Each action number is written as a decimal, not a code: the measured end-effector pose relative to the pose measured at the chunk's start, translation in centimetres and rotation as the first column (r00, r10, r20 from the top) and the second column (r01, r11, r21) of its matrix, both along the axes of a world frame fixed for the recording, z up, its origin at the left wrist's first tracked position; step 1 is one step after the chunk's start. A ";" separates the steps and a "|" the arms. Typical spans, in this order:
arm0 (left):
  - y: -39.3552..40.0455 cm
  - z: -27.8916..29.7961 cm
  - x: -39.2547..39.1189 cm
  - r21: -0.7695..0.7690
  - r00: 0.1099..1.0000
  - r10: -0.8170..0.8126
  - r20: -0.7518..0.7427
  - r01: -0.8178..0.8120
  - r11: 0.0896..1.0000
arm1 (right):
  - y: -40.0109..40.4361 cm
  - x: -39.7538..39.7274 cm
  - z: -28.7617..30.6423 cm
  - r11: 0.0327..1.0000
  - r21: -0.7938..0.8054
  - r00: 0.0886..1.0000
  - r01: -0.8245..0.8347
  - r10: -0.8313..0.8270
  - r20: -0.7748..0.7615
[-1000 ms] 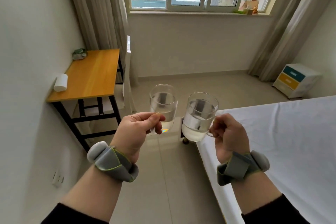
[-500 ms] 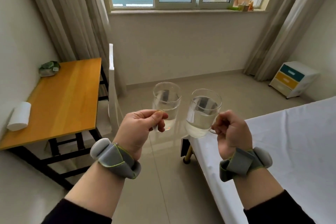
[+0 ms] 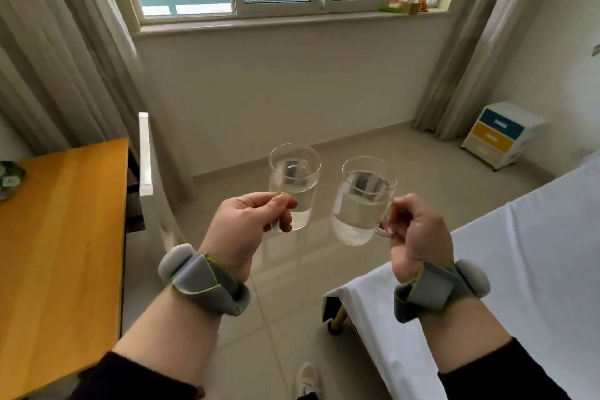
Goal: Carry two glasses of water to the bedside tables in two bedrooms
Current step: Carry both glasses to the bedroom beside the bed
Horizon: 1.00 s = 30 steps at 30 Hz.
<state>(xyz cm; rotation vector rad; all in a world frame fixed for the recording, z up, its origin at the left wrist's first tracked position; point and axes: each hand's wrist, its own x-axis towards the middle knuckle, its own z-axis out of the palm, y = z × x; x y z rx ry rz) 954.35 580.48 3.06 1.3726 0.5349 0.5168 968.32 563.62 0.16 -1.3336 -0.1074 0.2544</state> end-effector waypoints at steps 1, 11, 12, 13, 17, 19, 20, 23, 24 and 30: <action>0.4 0.0 0.5 0.004 1.000 -0.001 0.001 0.001 1.000 | 0.4 0.5 -0.1 1.000 -0.013 1.000 0.012 -0.012 0.011; 9.4 1.0 16.8 0.010 0.999 -0.034 0.004 0.034 0.999 | 9.6 16.0 0.4 0.991 0.094 0.994 0.094 -0.088 -0.070; 9.6 1.3 17.3 0.014 0.999 -0.034 0.007 0.033 0.999 | 9.9 16.4 0.6 0.991 0.096 0.994 0.095 -0.088 -0.070; 10.2 1.4 18.4 0.006 0.999 -0.040 0.019 0.040 0.999 | 10.5 17.4 0.7 0.990 0.107 0.994 0.094 -0.086 -0.073; 13.3 1.3 24.0 -0.002 0.995 -0.090 0.030 0.090 0.996 | 13.2 22.1 0.7 0.983 0.131 0.989 0.132 -0.122 -0.082; 14.9 1.2 26.7 -0.003 0.993 -0.113 0.028 0.113 0.994 | 14.4 24.2 0.8 0.980 0.136 0.988 0.146 -0.138 -0.069; 15.9 1.0 28.3 -0.013 0.991 -0.133 0.029 0.134 0.991 | 15.2 25.5 0.8 0.978 0.133 0.986 0.163 -0.156 -0.064; 18.9 0.6 33.3 -0.024 0.979 -0.199 0.040 0.200 0.980 | 17.3 29.3 0.6 0.961 0.134 0.970 0.243 -0.236 -0.067; 19.9 0.7 34.9 -0.021 0.974 -0.222 0.045 0.224 0.974 | 18.0 30.5 0.6 0.954 0.134 0.963 0.269 -0.262 -0.070; 25.6 1.7 44.9 0.006 0.931 -0.365 0.029 0.365 0.931 | 22.1 37.6 0.8 0.889 0.149 0.900 0.433 -0.418 -0.122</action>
